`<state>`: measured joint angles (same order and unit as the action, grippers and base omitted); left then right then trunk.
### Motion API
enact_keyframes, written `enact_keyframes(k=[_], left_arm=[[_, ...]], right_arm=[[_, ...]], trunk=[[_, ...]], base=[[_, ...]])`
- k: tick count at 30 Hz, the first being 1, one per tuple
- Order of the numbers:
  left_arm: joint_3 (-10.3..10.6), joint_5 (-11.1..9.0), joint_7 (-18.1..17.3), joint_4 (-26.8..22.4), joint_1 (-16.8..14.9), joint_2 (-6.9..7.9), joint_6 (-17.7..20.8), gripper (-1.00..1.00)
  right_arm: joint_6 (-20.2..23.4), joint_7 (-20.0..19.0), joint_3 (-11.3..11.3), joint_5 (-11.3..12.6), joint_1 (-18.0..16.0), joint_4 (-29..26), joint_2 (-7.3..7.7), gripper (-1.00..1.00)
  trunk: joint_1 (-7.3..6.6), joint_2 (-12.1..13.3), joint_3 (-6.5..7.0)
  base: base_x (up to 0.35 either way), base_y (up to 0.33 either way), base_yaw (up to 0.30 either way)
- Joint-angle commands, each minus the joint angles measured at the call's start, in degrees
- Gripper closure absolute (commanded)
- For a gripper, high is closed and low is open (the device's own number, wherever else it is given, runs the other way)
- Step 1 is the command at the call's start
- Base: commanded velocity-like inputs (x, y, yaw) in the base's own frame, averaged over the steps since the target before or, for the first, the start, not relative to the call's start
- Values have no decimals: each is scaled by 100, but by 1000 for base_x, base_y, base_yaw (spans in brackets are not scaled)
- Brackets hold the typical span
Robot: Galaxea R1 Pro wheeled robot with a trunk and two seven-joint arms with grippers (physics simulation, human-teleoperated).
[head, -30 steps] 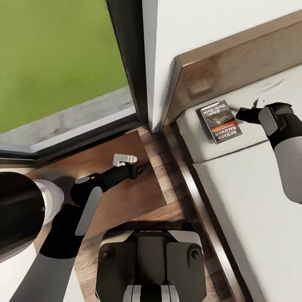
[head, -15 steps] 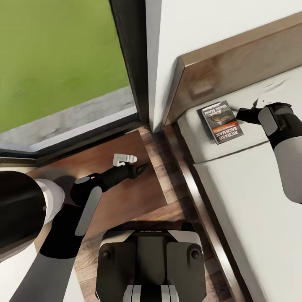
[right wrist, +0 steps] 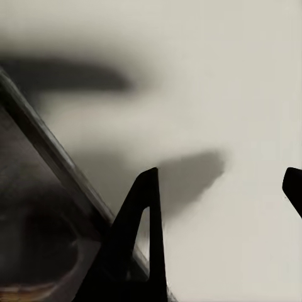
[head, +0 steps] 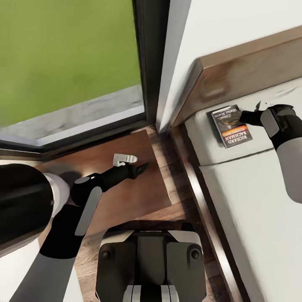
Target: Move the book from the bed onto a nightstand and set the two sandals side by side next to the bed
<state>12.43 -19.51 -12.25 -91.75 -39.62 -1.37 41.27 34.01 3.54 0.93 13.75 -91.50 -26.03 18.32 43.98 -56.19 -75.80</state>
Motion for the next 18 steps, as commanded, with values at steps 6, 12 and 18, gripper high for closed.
enact_keyframes(k=[6,12,18], left_arm=[[-4,0,-15,-1,-5,-4,30,-100],[-4,0,-15,-1,-5,-4,30,-100],[-4,0,-15,-1,-8,-4,30,-100]], right_arm=[[-10,-11,3,321,1,303,-101,-100],[-9,-11,3,321,2,301,-101,-100],[-10,-11,7,321,3,303,-101,-100]], trunk=[[4,-2,-3],[4,-2,-3],[4,-2,-3]], base=[[0,0,66],[0,0,6],[0,0,0]])
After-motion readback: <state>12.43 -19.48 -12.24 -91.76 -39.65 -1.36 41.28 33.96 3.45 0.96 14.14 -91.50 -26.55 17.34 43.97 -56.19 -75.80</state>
